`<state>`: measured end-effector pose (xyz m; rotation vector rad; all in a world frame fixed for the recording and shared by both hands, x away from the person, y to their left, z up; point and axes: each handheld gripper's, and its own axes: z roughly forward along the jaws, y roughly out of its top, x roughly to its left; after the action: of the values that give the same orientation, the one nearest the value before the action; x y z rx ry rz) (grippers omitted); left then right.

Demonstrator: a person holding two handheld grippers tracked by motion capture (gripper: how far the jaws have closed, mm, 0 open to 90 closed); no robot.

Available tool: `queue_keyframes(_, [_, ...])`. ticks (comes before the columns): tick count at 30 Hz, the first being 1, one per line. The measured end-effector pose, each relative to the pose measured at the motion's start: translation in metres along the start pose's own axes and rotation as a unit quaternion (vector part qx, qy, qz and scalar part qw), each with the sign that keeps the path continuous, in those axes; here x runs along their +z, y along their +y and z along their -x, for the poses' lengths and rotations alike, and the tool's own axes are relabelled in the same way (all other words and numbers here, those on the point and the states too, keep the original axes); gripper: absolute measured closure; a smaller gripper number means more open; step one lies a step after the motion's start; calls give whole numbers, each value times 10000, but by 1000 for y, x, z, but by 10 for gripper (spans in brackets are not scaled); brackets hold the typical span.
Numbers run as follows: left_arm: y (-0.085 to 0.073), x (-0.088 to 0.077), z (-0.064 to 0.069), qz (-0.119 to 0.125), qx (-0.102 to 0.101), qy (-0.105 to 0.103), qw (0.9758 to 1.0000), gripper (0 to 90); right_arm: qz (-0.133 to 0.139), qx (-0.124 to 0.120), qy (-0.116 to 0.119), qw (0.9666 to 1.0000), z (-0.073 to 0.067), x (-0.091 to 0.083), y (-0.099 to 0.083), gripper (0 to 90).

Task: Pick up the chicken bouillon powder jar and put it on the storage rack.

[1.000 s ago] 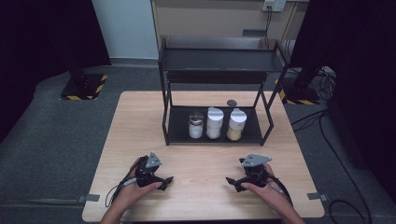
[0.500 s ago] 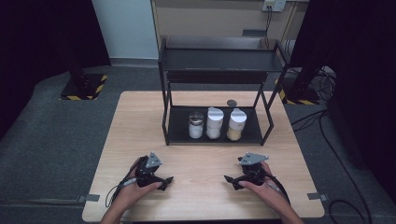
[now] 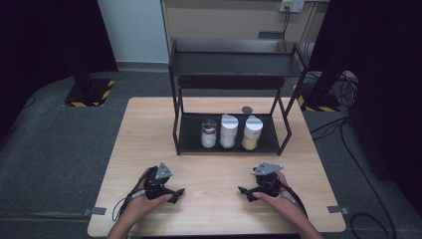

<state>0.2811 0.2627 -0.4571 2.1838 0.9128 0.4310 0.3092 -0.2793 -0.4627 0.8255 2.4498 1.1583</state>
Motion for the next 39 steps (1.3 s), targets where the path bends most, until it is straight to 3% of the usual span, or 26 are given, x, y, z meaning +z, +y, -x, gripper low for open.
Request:
queue_keyframes(21, [0,0,0,0,1,1,10000,0,-293,75,-69,9995,0,7,11,27])
queue_keyframes(39, [0,0,0,4,0,0,10000,0,-326,159,-142,9992,5,1,6,11])
